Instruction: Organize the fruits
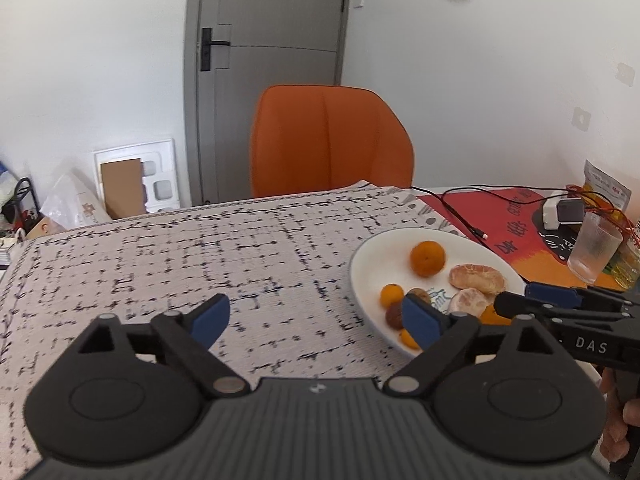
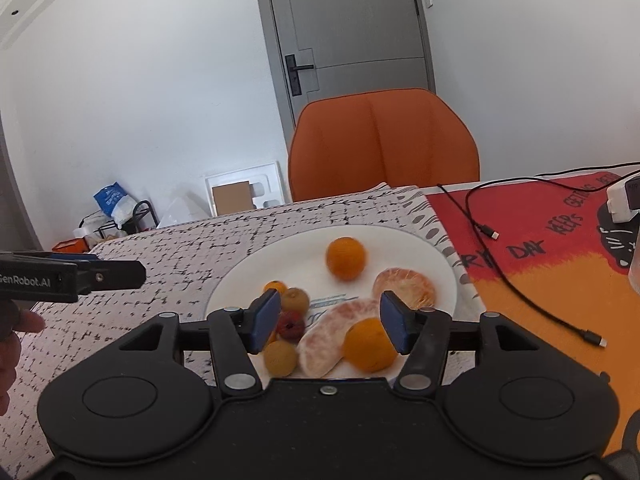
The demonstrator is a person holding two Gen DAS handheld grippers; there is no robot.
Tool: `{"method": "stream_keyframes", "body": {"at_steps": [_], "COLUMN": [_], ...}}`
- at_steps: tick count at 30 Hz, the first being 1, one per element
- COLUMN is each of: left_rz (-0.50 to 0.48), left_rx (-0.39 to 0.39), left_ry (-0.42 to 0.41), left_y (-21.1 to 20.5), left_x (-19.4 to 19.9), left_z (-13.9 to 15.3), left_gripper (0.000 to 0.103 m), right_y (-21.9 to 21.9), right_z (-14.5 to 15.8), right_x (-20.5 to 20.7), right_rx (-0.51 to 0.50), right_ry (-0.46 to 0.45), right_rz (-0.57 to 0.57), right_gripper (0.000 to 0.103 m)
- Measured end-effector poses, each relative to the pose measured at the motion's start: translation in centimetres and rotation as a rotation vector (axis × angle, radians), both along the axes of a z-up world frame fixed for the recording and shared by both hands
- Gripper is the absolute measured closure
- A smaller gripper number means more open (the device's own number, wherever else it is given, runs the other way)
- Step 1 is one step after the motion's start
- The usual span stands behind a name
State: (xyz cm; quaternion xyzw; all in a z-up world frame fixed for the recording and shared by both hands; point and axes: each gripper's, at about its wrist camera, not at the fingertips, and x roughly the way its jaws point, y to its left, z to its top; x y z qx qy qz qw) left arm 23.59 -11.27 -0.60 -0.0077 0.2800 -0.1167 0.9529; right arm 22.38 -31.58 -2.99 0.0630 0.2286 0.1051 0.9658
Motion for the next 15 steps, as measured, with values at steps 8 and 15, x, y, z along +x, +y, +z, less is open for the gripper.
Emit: {"method": "stream_keyframes", "body": {"at_steps": [8,15], "left_rz": [0.03,0.054], "left_rx": [-0.015,-0.024], "left_ry": [-0.013,-0.02], "left_y": [2.5,4.3], "left_x": [-2.2,-4.1], "left_z": [0.5,0.8], "left_gripper": [0.005,0.004], "right_y": [1.6,2.8], "right_z": [0.4,1.0], "right_x": [-1.6,-3.0], "right_rx": [-0.006,-0.013], "right_ry": [-0.012,-0.018], "right_rz": [0.024,0.043], "right_gripper": [0.036,0.029]}}
